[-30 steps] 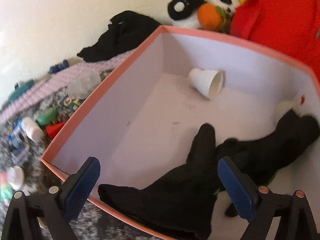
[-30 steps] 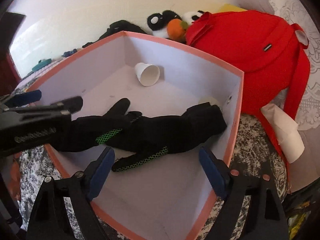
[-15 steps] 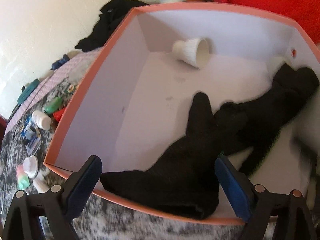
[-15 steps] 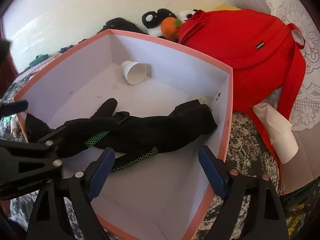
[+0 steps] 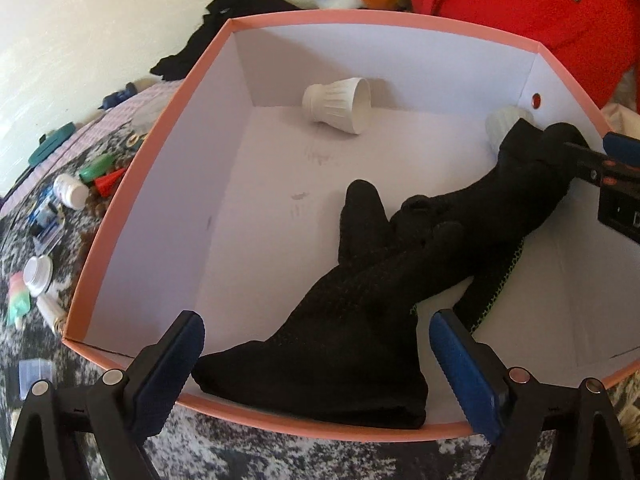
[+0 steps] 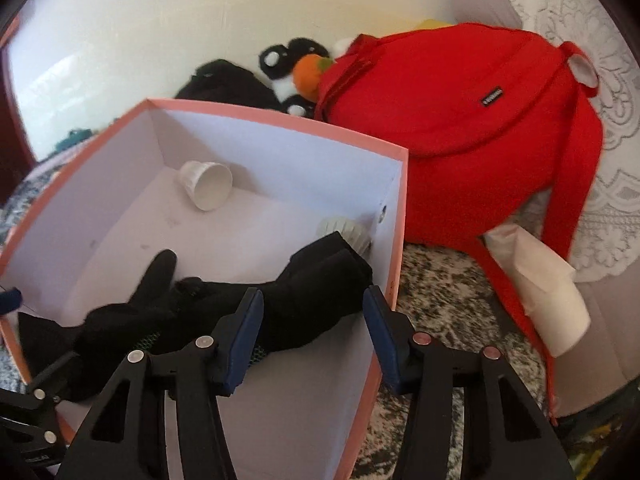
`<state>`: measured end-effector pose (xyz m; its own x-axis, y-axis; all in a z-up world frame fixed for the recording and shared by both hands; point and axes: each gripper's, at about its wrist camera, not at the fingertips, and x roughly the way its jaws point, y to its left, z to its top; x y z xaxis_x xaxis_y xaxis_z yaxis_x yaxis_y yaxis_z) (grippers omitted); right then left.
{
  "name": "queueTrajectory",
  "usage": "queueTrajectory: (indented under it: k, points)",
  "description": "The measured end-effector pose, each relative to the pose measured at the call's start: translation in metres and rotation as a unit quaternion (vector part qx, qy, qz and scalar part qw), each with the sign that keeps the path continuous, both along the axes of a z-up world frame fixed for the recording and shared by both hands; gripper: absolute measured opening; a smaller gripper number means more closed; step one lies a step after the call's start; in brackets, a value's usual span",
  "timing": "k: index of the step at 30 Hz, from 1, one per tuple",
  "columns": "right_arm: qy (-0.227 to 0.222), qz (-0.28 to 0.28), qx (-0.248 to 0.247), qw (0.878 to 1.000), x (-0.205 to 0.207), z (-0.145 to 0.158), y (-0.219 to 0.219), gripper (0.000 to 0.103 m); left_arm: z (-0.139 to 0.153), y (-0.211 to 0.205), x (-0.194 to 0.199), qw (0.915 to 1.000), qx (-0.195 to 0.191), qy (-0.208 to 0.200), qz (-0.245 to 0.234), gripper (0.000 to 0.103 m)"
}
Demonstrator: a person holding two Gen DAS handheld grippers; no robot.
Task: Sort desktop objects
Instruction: 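Lower the glove into the pink box and open both grippers, then withdraw both grippers from the pink box back over the table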
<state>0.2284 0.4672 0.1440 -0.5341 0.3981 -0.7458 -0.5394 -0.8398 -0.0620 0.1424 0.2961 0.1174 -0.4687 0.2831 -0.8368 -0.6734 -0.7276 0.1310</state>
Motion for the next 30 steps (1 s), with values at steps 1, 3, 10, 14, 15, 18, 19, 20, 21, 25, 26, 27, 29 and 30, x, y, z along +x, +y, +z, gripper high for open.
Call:
queueTrajectory:
  k: [1,3,10,14,15,18,19,20,21,25,26,27,29,30]
  points:
    - [0.006,0.002,0.009,1.000,0.000,0.001,-0.001,0.051,0.000,-0.001,0.002,1.0000,0.002,-0.001,0.005,0.093]
    - [0.016,0.001,0.039,0.999,-0.001,0.003,-0.003,0.051,-0.001,-0.004,0.004,0.9995,0.017,-0.021,0.017,0.089]
    - [0.044,-0.020,0.104,0.993,-0.029,0.004,0.005,0.086,-0.026,-0.016,-0.025,0.9831,0.076,-0.158,0.053,0.098]
    - [0.030,-0.007,0.125,0.992,-0.037,0.006,-0.011,0.094,-0.019,-0.020,-0.020,0.9862,0.079,-0.132,0.062,0.098]
    - [0.017,-0.009,0.134,0.991,-0.038,0.005,-0.015,0.094,-0.016,-0.019,-0.017,0.9893,0.069,-0.113,0.061,0.098]
    - [-0.018,-0.015,0.154,0.988,-0.036,-0.001,-0.022,0.094,-0.008,-0.020,-0.011,0.9946,0.048,-0.055,0.075,0.098]
    - [-0.029,-0.022,0.156,0.987,-0.031,-0.004,-0.022,0.094,-0.009,-0.018,-0.012,0.9947,0.050,-0.055,0.071,0.098]
    - [-0.038,-0.031,0.156,0.987,-0.026,-0.005,-0.023,0.094,-0.011,-0.015,-0.014,0.9949,0.052,-0.056,0.066,0.098]
    - [-0.045,-0.044,0.152,0.986,-0.020,-0.005,-0.021,0.094,-0.011,-0.013,-0.014,0.9948,0.058,-0.056,0.063,0.096]
    - [-0.041,-0.100,0.132,0.985,0.004,-0.001,-0.004,0.094,-0.007,-0.001,-0.010,0.9954,0.074,-0.041,0.045,0.095]
    - [-0.039,-0.112,0.125,0.985,0.007,0.000,0.002,0.094,-0.006,0.000,-0.008,0.9954,0.078,-0.037,0.042,0.095]
    - [-0.035,-0.113,0.116,0.986,0.010,0.000,0.005,0.094,-0.004,0.000,-0.007,0.9950,0.083,-0.037,0.040,0.095]
    - [-0.016,-0.116,0.097,0.988,0.015,0.005,0.009,0.094,0.003,-0.015,-0.010,0.9936,0.101,-0.035,0.037,0.095]
    - [-0.002,-0.115,0.095,0.989,0.016,0.010,0.007,0.095,0.010,-0.022,-0.010,0.9923,0.114,-0.032,0.036,0.095]
